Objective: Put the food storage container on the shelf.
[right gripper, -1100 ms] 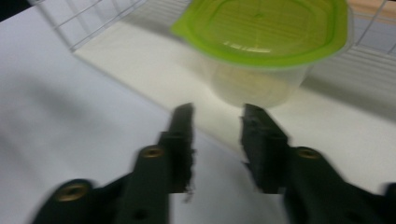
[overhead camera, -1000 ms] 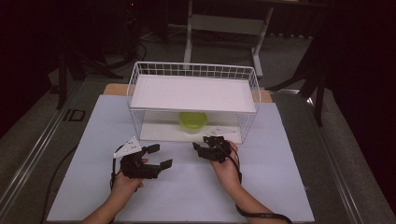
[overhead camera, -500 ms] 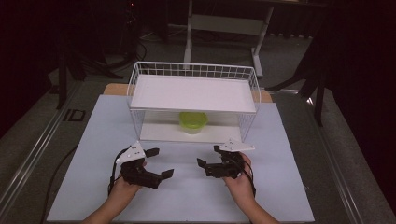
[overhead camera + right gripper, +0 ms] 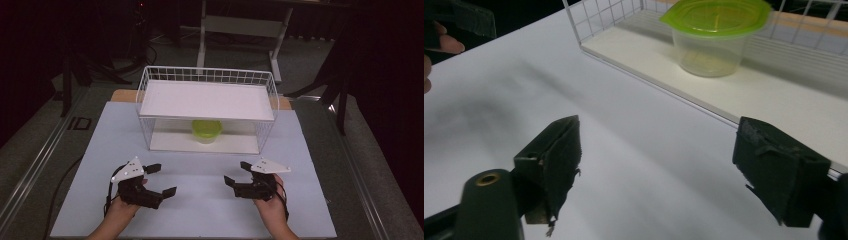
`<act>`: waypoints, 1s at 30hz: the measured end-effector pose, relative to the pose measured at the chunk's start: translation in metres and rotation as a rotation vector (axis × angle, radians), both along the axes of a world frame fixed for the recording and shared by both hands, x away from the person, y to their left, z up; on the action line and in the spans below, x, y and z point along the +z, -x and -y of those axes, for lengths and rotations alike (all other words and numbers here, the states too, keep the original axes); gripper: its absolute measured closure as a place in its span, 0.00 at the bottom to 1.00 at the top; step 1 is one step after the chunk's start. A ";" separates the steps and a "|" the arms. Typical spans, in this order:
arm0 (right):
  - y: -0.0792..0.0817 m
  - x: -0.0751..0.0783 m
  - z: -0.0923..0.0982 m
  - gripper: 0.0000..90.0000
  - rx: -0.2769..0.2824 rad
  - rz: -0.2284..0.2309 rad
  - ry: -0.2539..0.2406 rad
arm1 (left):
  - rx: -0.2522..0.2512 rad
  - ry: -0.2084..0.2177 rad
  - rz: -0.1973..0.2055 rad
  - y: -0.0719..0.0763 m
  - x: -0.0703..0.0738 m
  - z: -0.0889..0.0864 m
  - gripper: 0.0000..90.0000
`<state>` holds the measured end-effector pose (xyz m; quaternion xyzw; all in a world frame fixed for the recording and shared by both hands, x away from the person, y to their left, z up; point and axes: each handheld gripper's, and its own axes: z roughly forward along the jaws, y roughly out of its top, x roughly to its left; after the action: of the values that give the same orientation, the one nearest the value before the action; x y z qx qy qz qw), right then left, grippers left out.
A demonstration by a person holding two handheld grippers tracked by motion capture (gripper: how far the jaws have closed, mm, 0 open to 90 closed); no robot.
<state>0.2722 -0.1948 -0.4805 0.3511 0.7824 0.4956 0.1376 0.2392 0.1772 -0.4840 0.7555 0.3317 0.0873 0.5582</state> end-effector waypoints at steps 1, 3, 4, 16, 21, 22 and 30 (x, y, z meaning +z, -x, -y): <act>0.002 0.000 0.003 0.21 -0.001 -0.001 -0.006 | 0.007 0.004 0.002 0.001 -0.001 -0.002 0.02; 0.006 -0.001 0.010 0.21 -0.011 0.000 0.005 | 0.012 0.003 0.000 0.003 -0.002 -0.005 0.02; 0.007 -0.001 0.013 0.20 -0.008 0.000 0.007 | 0.016 -0.001 0.000 0.005 -0.003 -0.006 0.02; 0.018 -0.008 0.039 0.19 -0.015 -0.050 0.042 | 0.048 -0.002 0.031 0.010 -0.015 -0.015 0.02; 0.014 -0.012 0.045 0.19 -0.027 -0.054 0.048 | 0.047 -0.004 0.017 0.008 -0.020 -0.014 0.02; 0.013 -0.014 0.045 0.19 -0.025 -0.052 0.050 | 0.049 -0.005 0.018 0.008 -0.021 -0.014 0.02; 0.007 -0.023 0.041 0.19 -0.008 -0.046 0.083 | 0.047 0.011 0.001 0.006 -0.023 -0.015 0.02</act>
<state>0.2647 -0.2362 -0.5038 0.3596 0.8039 0.4538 0.1359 0.2328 0.1917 -0.5072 0.7445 0.3498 0.0989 0.5600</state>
